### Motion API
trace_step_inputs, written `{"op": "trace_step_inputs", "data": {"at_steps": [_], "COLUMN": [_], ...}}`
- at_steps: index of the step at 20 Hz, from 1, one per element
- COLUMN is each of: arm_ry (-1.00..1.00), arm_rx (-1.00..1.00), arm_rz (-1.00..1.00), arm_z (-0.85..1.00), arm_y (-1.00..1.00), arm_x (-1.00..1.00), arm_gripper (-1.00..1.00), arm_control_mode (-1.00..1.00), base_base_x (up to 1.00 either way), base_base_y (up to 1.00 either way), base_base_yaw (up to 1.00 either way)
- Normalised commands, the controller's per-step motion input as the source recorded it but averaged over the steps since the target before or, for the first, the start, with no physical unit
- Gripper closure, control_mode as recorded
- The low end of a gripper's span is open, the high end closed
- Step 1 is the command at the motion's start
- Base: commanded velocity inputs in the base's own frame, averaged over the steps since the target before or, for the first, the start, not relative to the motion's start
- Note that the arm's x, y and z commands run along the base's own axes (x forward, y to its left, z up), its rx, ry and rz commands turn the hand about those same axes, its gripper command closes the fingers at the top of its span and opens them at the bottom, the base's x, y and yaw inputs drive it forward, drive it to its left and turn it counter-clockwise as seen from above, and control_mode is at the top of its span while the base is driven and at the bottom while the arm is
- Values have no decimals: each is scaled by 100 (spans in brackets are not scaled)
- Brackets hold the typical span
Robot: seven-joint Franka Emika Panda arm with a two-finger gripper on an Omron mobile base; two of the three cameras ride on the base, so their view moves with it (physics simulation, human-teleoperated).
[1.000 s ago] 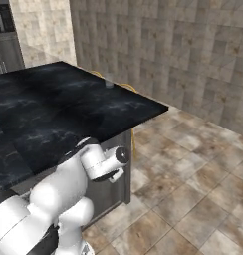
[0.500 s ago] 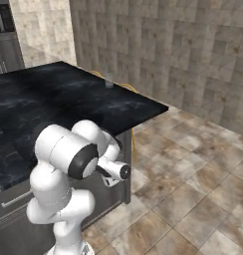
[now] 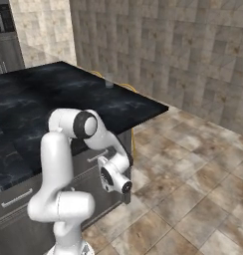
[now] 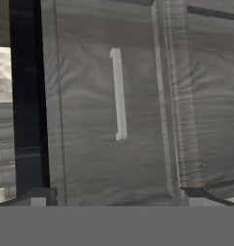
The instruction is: Take a straw from the drawer in front and place it inside the glass cup on the dining counter.
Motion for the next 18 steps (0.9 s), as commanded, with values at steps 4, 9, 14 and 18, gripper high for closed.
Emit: {"op": "trace_step_inputs", "data": {"at_steps": [4,9,14,18], "arm_ry": [-1,0,0,3], "arm_rx": [18,6,1,0], "arm_rz": [0,0,0,0], "arm_z": [0,-4,-2,-2], "arm_y": [0,38,45,37], "arm_x": [49,56,63,53], "arm_gripper": [-100,-100,-100,-100], "arm_control_mode": [-100,-100,-100,-100], "base_base_x": [0,0,0,0], "base_base_y": [0,0,0,0], "base_base_yaw": [0,0,0,0]}}
